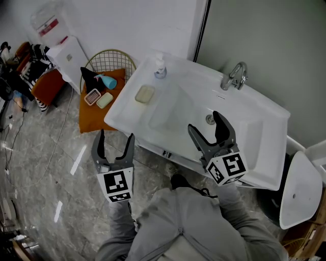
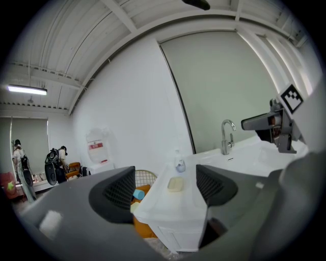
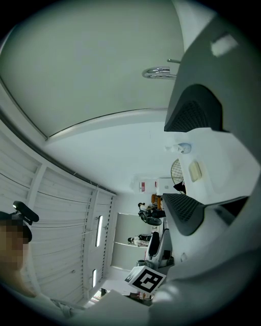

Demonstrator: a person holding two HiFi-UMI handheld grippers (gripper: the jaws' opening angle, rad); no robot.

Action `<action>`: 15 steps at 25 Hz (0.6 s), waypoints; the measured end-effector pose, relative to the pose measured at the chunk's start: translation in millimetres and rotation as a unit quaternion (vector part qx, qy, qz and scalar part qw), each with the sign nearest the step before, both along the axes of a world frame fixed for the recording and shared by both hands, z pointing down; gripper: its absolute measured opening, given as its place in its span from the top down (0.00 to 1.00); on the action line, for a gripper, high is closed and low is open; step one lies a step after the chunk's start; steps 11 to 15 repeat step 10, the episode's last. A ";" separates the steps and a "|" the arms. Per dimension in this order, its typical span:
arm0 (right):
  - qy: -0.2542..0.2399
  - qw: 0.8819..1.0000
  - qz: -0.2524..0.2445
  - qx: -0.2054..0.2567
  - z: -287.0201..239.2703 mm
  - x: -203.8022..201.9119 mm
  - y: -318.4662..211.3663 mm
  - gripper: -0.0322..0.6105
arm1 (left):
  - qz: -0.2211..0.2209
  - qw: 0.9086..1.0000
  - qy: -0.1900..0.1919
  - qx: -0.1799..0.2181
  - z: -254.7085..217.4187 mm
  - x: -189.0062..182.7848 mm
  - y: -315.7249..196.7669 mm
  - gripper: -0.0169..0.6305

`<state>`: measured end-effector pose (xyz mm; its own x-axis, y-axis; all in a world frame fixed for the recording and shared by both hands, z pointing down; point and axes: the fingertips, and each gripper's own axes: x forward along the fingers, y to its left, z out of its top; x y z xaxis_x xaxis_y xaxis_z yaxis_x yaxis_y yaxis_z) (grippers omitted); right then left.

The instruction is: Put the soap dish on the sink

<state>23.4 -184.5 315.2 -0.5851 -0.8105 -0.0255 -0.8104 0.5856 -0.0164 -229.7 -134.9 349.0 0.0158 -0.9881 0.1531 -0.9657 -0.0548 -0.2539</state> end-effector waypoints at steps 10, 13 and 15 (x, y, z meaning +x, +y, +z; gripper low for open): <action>-0.001 1.000 -0.004 0.003 -1.5 0.9 2.2 0.36 | -0.003 1.000 -0.001 0.000 -0.8 -0.2 4.3 0.32; -0.001 1.000 -0.004 0.003 -1.5 0.9 2.2 0.36 | -0.003 1.000 -0.001 0.000 -0.8 -0.2 4.3 0.32; -0.001 1.000 -0.004 0.003 -1.5 0.9 2.2 0.36 | -0.003 1.000 -0.001 0.000 -0.8 -0.2 4.3 0.32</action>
